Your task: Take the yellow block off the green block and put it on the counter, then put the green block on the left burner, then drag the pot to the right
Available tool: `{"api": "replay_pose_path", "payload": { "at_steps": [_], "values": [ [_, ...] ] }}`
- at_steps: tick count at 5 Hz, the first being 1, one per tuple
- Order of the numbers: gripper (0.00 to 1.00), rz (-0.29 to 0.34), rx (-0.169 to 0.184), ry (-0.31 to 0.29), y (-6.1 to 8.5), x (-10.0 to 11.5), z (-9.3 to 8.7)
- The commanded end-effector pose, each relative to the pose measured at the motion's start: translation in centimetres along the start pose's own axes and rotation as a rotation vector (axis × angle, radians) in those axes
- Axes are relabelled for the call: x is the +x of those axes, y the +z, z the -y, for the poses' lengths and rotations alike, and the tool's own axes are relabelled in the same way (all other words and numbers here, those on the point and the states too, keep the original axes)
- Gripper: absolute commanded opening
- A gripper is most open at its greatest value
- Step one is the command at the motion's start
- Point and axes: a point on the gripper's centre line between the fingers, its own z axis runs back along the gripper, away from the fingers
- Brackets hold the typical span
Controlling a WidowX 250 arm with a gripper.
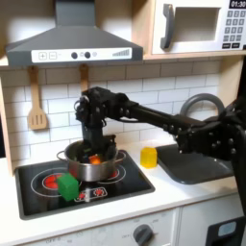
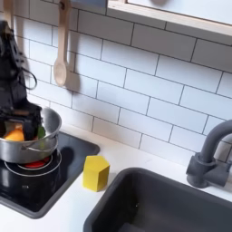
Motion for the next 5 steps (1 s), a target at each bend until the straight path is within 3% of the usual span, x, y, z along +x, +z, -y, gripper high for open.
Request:
{"api": "replay_pose_path", "payload": {
  "at_steps": [1, 3, 5],
  "values": [
    [1.0, -0.039, -0.01, -0.055, -2.0, -0.7, 2.5],
    [1.0, -0.029, -0.015, -0.094, -1.7, -0.8, 4.7],
    [1.0, -0.022, -0.023, -0.1, -1.7, -1.0, 5.4]
  ]
}}
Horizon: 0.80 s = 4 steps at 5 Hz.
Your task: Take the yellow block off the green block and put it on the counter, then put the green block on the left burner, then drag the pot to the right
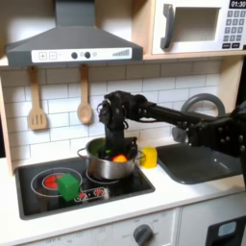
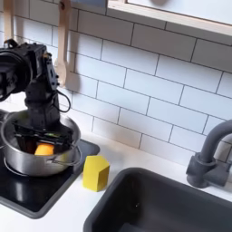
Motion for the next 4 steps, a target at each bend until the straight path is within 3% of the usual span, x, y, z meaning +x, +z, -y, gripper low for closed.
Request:
{"api": "replay_pose_path", "payload": {
  "at_steps": [1, 4],
  "values": [
    [1.0, 0.011, -0.01, 0.009, 0.31, -0.18, 0.42],
    [1.0, 0.026, -0.025, 0.027, 1.1, -0.58, 0.49]
  ]
}}
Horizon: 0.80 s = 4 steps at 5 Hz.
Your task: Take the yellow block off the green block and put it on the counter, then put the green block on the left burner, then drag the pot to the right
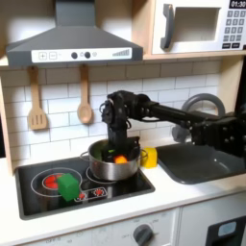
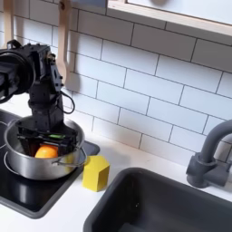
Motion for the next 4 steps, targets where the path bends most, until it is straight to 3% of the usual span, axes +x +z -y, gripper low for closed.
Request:
{"api": "replay_pose_path", "payload": {
  "at_steps": [1, 4],
  "values": [
    [1.0, 0.031, -0.065, 0.026, 2.4, -0.3, 0.5],
    [1.0, 0.072, -0.034, -0.053, 5.3, -1.0, 1.1]
  ]
}}
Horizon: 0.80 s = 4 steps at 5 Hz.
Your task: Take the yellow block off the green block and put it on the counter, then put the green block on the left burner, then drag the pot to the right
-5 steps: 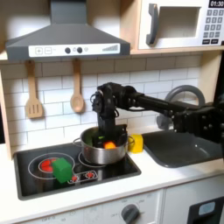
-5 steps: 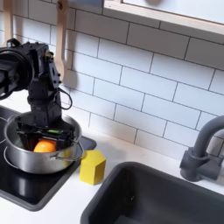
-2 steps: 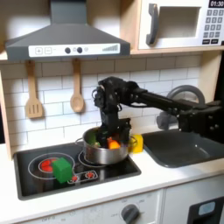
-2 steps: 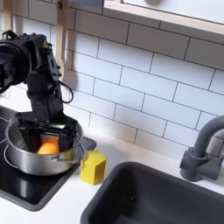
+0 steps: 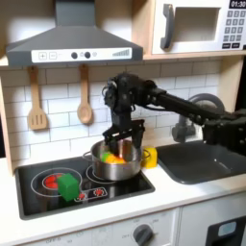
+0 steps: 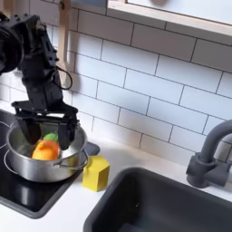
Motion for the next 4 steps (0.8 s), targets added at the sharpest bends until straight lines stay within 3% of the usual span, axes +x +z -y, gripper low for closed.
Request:
{"api": "replay_pose_path", "payload": {
  "at_steps": [1, 3, 4],
  "values": [
    [1.0, 0.021, 0.026, -0.06, 1.7, -1.0, 0.6],
    [1.0, -0.038, 0.047, -0.158, 2.5, -5.1, 3.6],
    [1.0, -0.075, 0.035, -0.207, 1.9, -7.6, 5.1]
  ]
}}
